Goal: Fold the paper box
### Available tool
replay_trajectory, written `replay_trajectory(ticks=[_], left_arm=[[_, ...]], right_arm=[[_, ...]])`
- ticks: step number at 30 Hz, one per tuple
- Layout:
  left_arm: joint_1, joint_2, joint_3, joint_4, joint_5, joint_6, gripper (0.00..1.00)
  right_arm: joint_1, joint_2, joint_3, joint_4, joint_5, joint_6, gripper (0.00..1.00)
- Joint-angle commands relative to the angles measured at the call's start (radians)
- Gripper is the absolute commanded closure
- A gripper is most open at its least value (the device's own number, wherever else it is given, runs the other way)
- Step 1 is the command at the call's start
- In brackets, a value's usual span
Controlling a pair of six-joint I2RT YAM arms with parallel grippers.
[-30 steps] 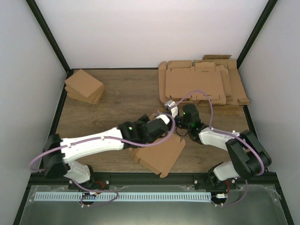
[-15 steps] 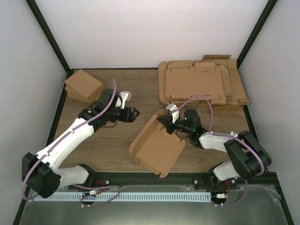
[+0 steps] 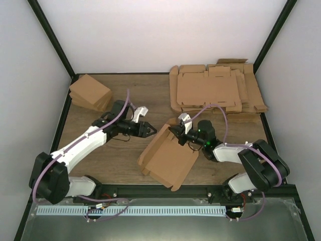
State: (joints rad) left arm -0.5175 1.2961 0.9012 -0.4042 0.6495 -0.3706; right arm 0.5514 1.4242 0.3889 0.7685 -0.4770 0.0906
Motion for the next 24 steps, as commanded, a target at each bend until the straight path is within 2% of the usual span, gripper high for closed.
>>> replay_trajectory(ticks=[1, 7, 21, 24], left_arm=[[-0.008, 0.040, -0.036, 0.077, 0.088, -0.005, 0.46], [-0.027, 0.103, -0.052, 0.097, 0.067, -0.004, 0.55], [-0.083, 0.154, -0.043, 0.074, 0.003, 0.026, 0.61], [-0.093, 0.166, -0.030, 0.058, -0.015, 0.037, 0.63]], right_arm=[[0.023, 0.031, -0.019, -0.016, 0.023, -0.011, 0.99], [0.025, 0.035, -0.018, -0.021, 0.028, -0.010, 0.99], [0.027, 0.036, -0.039, -0.036, 0.047, 0.020, 0.94], [0.028, 0.028, -0.045, -0.046, 0.053, 0.030, 0.90]])
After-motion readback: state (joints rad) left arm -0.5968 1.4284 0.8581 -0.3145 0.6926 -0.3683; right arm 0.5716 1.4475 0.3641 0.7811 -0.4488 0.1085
